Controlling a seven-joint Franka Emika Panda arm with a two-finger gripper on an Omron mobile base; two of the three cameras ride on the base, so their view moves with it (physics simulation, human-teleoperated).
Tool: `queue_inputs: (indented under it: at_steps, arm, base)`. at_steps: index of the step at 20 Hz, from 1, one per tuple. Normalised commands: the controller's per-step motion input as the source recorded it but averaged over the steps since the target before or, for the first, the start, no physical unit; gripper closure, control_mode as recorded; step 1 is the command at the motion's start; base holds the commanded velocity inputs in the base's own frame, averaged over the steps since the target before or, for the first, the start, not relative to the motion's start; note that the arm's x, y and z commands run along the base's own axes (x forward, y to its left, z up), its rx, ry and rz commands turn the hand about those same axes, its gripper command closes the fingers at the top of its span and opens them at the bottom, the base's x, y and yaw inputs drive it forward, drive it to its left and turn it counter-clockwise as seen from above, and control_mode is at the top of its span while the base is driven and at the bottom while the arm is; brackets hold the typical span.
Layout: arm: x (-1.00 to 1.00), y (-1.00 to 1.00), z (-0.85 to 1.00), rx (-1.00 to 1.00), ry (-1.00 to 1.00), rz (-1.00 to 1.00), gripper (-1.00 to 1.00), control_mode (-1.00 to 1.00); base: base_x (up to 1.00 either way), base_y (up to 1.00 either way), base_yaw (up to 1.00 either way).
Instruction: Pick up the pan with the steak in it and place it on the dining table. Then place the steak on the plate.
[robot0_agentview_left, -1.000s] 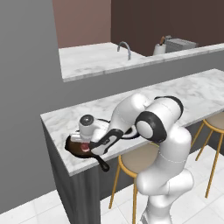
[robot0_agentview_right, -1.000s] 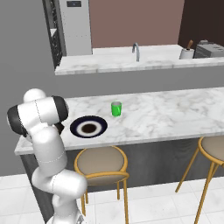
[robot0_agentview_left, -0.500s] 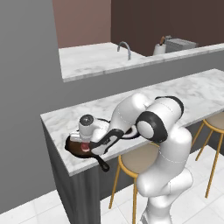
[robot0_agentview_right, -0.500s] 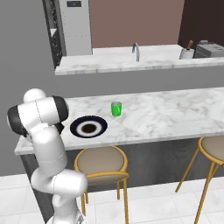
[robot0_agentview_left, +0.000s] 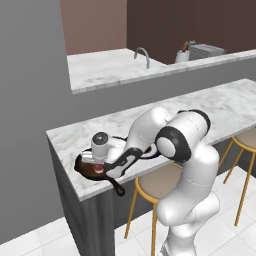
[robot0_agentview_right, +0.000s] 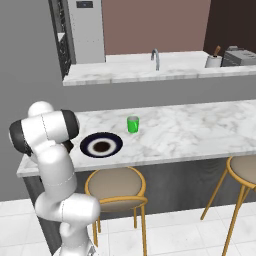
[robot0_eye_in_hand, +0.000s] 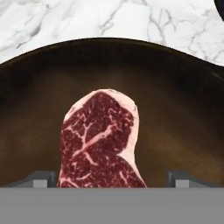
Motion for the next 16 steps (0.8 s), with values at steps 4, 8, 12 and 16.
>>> queue_inputs:
  at_steps: [4, 8, 12, 16]
  arm:
    - [0.00, -0.01, -0.16, 0.00, 0.00, 0.00, -1.00, -1.00]
    - [0.00, 0.00, -0.12, 0.00, 0.00, 0.00, -1.00, -1.00]
    - [0.00, 0.00, -0.05, 0.00, 0.00, 0.00, 1.00, -1.00]
    - [0.00, 0.00, 0.00, 0.00, 0.00, 0.00, 1.00, -1.00]
  base:
    - [0.00, 0.00, 0.00]
    - [0.00, 0.00, 0.00]
    - [0.00, 0.00, 0.00]
    - [0.00, 0.00, 0.00]
